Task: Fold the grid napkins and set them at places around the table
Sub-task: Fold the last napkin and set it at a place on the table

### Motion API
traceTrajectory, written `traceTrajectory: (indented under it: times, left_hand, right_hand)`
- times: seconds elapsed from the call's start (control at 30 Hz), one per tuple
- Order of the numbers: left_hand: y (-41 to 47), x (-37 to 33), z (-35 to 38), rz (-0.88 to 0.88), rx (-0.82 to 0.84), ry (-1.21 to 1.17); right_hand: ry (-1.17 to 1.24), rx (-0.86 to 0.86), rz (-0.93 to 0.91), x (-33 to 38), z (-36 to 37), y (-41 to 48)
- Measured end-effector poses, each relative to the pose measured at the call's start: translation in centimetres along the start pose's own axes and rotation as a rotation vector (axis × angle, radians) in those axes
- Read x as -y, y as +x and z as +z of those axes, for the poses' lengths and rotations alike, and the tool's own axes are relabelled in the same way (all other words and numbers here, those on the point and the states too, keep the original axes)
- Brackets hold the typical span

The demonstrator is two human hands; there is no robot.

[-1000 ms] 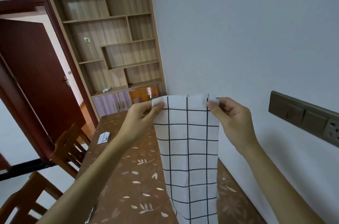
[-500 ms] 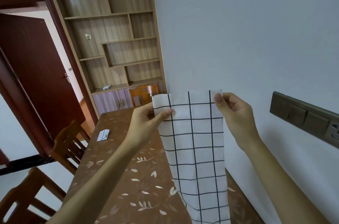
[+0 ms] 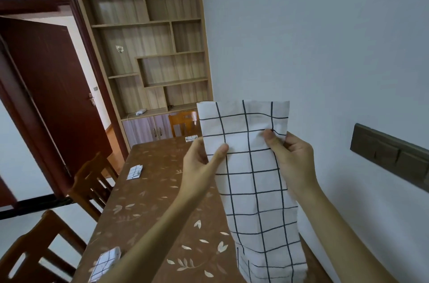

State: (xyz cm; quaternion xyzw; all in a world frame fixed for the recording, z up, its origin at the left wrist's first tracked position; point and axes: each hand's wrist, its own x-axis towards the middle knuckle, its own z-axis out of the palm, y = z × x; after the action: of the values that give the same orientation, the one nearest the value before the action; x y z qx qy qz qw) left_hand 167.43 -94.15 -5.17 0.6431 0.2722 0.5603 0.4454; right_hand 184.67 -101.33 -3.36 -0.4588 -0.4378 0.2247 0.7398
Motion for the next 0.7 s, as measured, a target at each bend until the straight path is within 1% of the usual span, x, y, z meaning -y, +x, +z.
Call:
traceTrajectory:
  times: [0.1,0.2,0.23,0.3,0.37,0.4,0.43,0.5,0.57,0.63,0.7]
  left_hand:
    - [-0.5,1.1,0.0,-0.017,0.024,-0.016]
    - [-0.5,1.3,0.1,0.060,0.001,0.090]
    - [-0.4,1.3,0.1,0.092,-0.006,0.148]
    - [-0.1,1.5,-0.1,0.160,0.001,0.270]
    - [0.0,1.9,-0.2,0.223,0.024,0.383]
    - [0.0,2.0,-0.2,0.250,0.043,0.421]
    - [-0.1,2.1,-0.1,0.276,0.065,0.447]
    - [-0.2,2.4,-0.1,0.317,0.100,0.471]
    - [-0.4,2.4,-0.1,0.321,0.116,0.462]
    - [-0.5,2.7,-0.2,0.301,0.118,0.441]
    - [-0.6,3.1,-0.5,0.295,0.104,0.448]
  right_hand:
    - [0.000,-0.039,0.015,-0.1,-0.2,0.3]
    - [-0.180,-0.080,-0.089,-0.1,-0.7,0.4]
    - [-0.252,-0.115,-0.151,0.2,-0.9,0.5]
    - [-0.435,-0.129,-0.364,1.3,-1.1,0.8]
    - [-0.673,-0.049,-0.579,2.7,-1.1,1.6]
    - [-0.780,0.013,-0.644,3.4,-0.9,2.1]
    - [-0.852,0.093,-0.660,3.9,-0.7,2.6]
    - [-0.868,0.269,-0.587,4.9,0.0,3.3]
    - [-0.830,0.376,-0.580,5.2,0.7,3.4]
    - [-0.782,0.383,-0.634,5.2,1.2,3.3]
    - [-0.736,0.347,-0.660,4.9,1.4,3.2]
